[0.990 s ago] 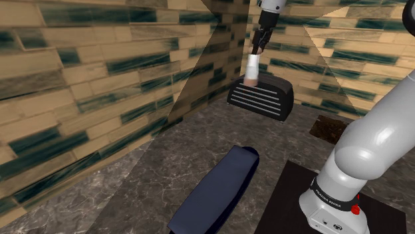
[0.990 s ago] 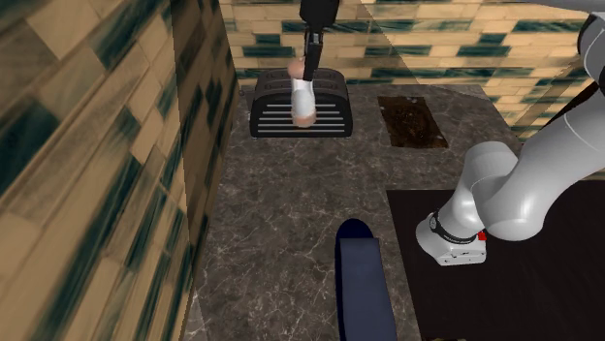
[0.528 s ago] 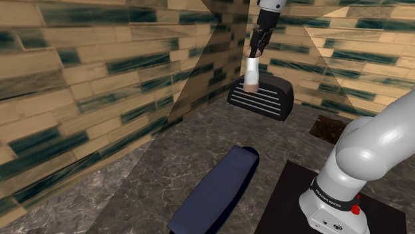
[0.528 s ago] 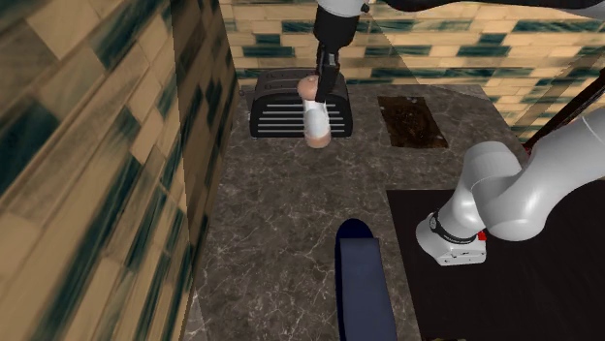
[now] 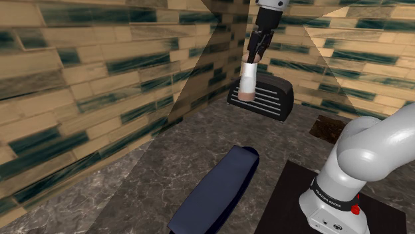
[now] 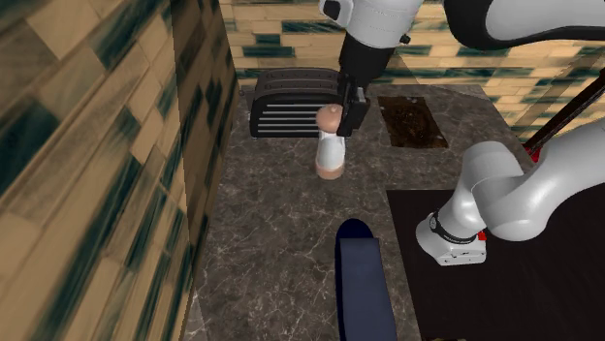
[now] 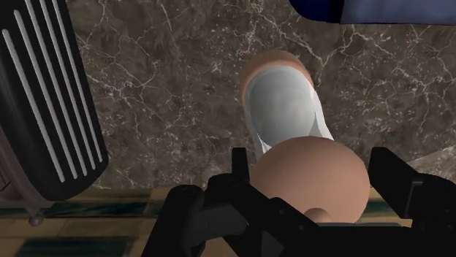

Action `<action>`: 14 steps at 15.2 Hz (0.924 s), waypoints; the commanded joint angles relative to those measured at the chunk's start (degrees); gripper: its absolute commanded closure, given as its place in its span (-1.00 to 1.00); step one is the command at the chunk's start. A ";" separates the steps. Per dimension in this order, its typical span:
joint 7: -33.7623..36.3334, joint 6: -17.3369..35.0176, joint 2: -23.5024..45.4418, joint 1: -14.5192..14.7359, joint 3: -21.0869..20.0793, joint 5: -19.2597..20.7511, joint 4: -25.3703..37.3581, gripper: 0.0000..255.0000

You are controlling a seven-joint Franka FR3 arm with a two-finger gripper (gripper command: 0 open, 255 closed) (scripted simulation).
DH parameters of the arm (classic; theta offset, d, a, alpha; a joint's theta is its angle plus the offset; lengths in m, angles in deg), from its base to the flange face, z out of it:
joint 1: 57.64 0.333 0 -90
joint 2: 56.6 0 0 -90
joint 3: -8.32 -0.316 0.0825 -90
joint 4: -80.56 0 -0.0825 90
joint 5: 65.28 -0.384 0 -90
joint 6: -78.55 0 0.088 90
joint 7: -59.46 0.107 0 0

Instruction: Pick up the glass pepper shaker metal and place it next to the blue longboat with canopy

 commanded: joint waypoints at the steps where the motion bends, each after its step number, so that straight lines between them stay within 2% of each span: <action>1: 2.61 -0.52 -1.48 0.64 -2.15 -0.78 -0.99 1.00; 7: 10.38 -2.12 -5.80 2.84 -8.85 -3.86 -3.53 1.00; 14: 19.72 -3.72 -8.11 5.45 -17.08 -8.15 -3.63 1.00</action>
